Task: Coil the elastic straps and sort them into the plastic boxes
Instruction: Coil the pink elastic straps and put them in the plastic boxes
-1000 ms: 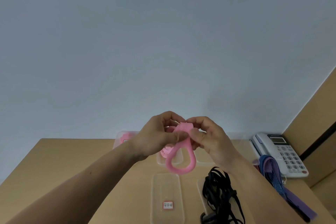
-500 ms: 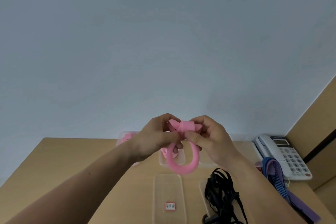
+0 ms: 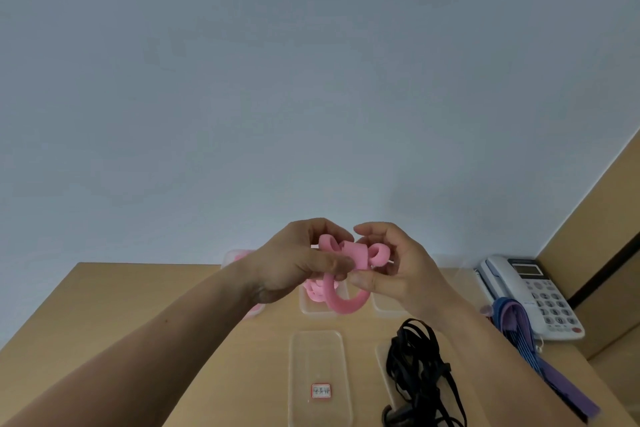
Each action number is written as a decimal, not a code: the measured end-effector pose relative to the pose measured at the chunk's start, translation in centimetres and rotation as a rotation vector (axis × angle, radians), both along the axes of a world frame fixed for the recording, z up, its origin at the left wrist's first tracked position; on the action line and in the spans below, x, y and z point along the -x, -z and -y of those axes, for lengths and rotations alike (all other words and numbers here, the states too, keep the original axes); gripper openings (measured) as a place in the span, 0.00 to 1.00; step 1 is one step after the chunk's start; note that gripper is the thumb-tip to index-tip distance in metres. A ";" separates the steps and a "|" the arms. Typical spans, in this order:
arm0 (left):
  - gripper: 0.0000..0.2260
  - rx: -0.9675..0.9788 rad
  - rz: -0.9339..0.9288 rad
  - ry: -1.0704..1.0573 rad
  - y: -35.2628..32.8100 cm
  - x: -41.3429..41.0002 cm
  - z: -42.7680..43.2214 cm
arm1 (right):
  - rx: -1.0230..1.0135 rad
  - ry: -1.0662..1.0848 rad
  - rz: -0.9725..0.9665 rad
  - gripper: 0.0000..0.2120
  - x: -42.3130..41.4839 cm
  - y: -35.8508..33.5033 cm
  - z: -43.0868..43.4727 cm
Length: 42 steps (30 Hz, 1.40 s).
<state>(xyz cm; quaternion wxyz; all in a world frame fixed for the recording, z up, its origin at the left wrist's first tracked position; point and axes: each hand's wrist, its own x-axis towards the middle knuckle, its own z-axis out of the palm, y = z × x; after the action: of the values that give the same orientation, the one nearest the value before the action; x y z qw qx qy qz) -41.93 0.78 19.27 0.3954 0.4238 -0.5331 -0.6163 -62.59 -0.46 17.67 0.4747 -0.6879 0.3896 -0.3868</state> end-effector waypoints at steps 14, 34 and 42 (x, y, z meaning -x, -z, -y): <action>0.20 0.164 0.174 -0.027 0.8 0.4 -0.7 | -0.071 0.040 -0.125 0.06 -0.2 -0.4 0.3; 0.17 -0.045 0.006 -0.017 0.3 0.5 -0.4 | 0.371 0.129 -0.168 0.15 -0.8 0.5 -0.2; 0.15 0.111 0.081 -0.196 0.6 0.5 -0.4 | 0.060 0.037 -0.008 0.19 -0.2 -0.1 0.5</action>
<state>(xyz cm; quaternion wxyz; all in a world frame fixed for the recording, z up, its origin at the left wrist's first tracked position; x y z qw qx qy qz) -42.48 1.18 18.64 0.4549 0.4759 -0.5381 -0.5264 -62.36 -0.92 17.74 0.4452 -0.6960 0.3924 -0.4042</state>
